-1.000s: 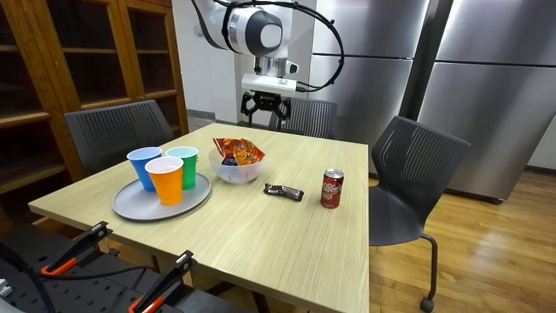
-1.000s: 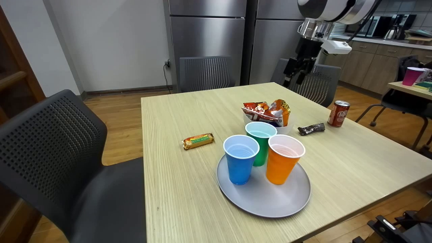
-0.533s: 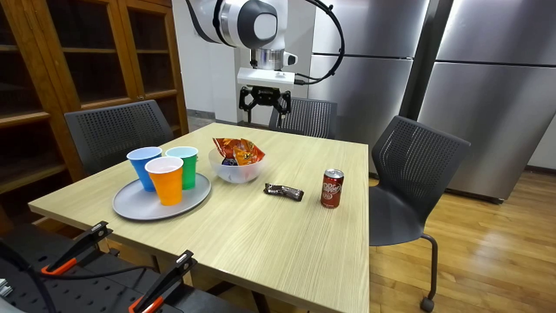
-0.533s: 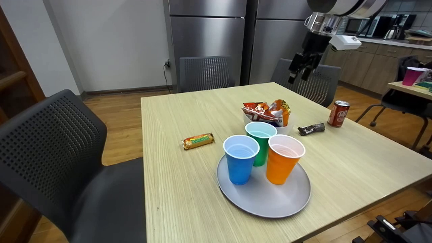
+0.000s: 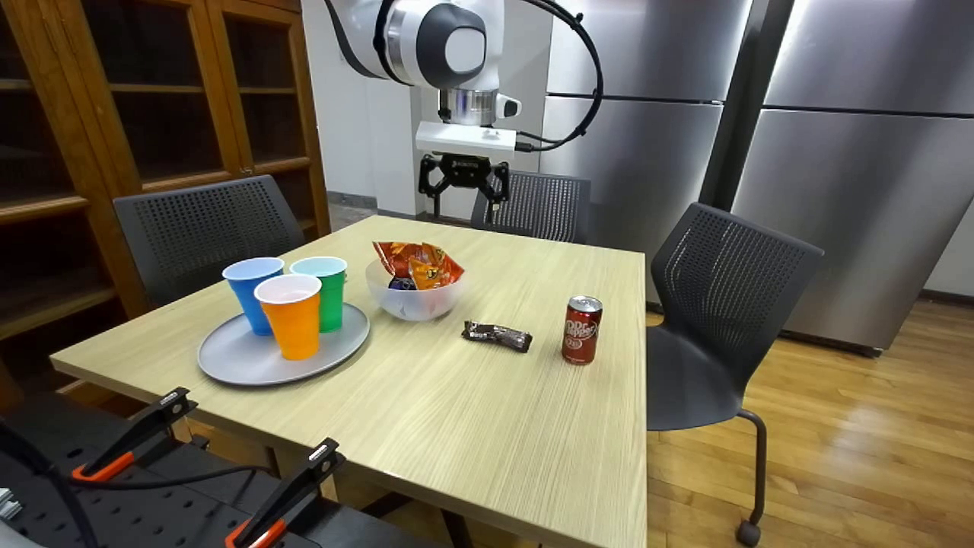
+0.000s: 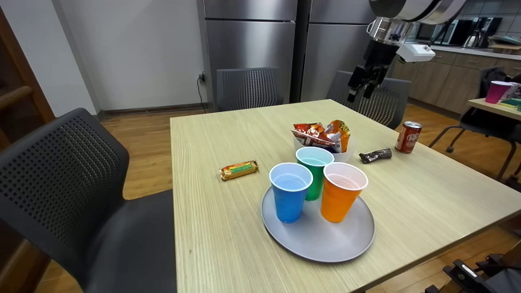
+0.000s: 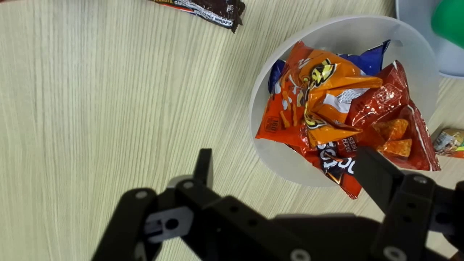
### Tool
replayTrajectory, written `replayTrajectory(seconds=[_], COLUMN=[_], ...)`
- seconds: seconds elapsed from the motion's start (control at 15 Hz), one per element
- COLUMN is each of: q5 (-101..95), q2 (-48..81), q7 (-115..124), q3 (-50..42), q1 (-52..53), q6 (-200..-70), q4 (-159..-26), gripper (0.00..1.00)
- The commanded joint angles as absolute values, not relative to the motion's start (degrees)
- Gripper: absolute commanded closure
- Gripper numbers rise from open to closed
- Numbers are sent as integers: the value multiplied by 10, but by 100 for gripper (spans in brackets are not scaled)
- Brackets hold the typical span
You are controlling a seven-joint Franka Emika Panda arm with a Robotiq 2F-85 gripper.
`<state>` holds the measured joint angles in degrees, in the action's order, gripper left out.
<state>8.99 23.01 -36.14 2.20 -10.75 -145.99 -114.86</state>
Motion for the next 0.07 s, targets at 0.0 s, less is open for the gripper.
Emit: replayTrajectory(seconds=[0.0], q5=[85], q2=[230], q7=[-357], q3=[28], q1=[-113], q6=[-1459], q4=[-1148], gripper=[0])
